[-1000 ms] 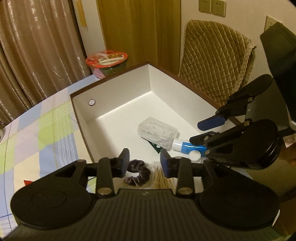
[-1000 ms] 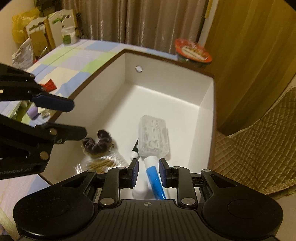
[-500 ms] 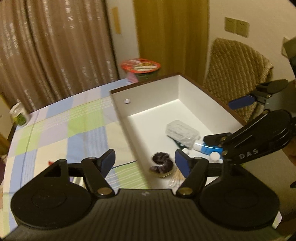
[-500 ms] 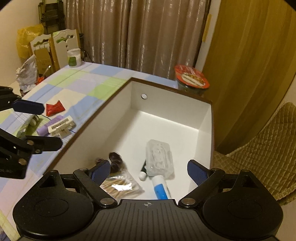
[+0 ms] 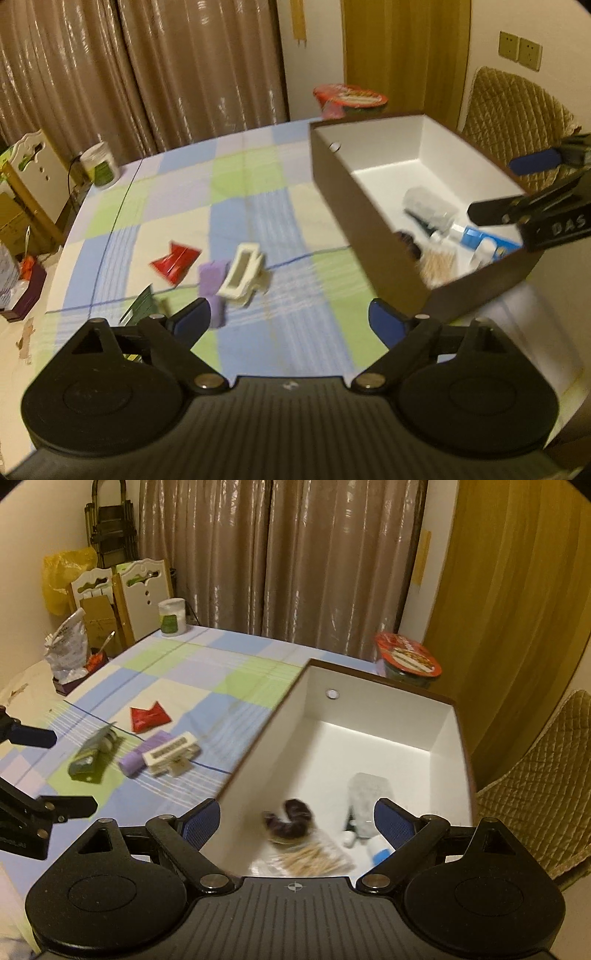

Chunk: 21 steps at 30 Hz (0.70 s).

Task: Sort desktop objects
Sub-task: 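Move both open tools back over the remaining items on the table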

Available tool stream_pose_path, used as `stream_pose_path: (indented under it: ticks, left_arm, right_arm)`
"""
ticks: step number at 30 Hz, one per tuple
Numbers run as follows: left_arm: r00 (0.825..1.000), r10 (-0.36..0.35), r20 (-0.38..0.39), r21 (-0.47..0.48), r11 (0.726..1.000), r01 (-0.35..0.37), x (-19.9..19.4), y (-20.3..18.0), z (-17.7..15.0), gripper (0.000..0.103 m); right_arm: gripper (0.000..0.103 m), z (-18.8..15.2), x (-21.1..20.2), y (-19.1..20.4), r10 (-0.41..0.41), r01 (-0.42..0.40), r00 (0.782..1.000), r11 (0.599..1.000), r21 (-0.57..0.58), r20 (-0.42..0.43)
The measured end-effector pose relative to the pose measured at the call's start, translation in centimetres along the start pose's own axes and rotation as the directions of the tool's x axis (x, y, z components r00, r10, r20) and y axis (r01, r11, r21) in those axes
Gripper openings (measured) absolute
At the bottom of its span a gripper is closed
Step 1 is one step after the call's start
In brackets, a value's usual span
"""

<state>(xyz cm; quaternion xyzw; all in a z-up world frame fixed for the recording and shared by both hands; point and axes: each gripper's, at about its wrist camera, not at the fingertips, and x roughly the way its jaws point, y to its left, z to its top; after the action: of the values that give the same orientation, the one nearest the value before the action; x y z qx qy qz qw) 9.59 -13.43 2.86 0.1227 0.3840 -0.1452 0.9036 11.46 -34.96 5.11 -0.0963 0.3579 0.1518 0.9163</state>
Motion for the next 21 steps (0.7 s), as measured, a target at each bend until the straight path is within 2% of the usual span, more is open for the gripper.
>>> stream_pose_path:
  ticks: [12, 21]
  left_arm:
    - [0.998, 0.012, -0.058, -0.008, 1.0, -0.013, -2.0, 7.9, -5.3, 0.093]
    - [0.995, -0.013, -0.095, -0.036, 0.999, 0.01, -2.0, 10.2, -8.2, 0.093]
  right_arm:
    - [0.093, 0.0, -0.4, 9.9, 0.005, -0.005, 1.0, 1.0, -0.024, -0.012]
    - [0.093, -1.1, 0.4, 14.1, 0.012, -0.015, 0.998, 0.999, -0.042, -0.068]
